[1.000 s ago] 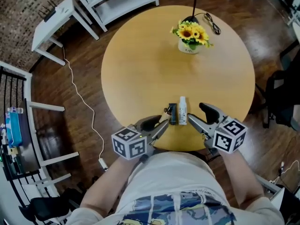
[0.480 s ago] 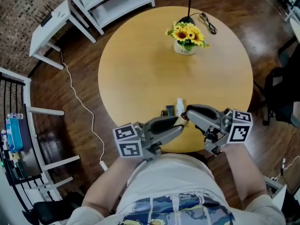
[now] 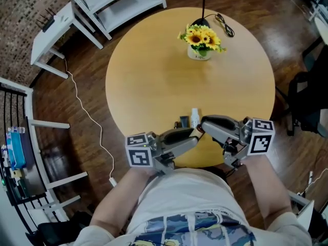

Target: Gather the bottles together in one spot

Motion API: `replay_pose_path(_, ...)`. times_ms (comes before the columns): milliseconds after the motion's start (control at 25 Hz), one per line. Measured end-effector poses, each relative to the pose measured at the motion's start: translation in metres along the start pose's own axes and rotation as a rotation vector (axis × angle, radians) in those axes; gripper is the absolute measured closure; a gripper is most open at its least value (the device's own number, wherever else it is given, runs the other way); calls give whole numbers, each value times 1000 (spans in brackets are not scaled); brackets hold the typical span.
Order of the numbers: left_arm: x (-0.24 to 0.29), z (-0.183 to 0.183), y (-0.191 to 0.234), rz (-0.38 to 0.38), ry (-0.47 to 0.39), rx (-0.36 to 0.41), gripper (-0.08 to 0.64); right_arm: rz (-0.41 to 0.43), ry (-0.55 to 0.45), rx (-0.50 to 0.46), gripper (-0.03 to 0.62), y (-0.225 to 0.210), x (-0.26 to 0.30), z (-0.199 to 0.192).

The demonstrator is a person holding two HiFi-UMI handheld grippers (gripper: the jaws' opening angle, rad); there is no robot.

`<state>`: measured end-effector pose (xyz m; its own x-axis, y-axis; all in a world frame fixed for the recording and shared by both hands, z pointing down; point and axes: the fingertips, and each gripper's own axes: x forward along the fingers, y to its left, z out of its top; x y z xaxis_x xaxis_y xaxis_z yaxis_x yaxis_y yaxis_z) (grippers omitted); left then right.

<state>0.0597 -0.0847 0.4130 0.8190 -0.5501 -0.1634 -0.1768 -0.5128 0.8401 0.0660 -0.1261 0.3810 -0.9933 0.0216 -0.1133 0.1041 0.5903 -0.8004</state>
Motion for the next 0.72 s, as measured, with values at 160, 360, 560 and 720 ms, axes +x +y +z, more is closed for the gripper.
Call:
replay_pose_path(160,-17,9,31,230,30,111,420,-151,-36,-119,534,-30,-7,22)
replay_pose_path(360,-55,-6,62,544,205,300,420,-453,1,-394,534,-94,-22,46)
replay_pose_path(560,-82,-31,73,699,408,415,419,-734,-51,-495,534,-175,-40,78)
replay_pose_path(720,-94,-36,72,744,413,382,419,-840,-98,-539,532,-233,-37,100)
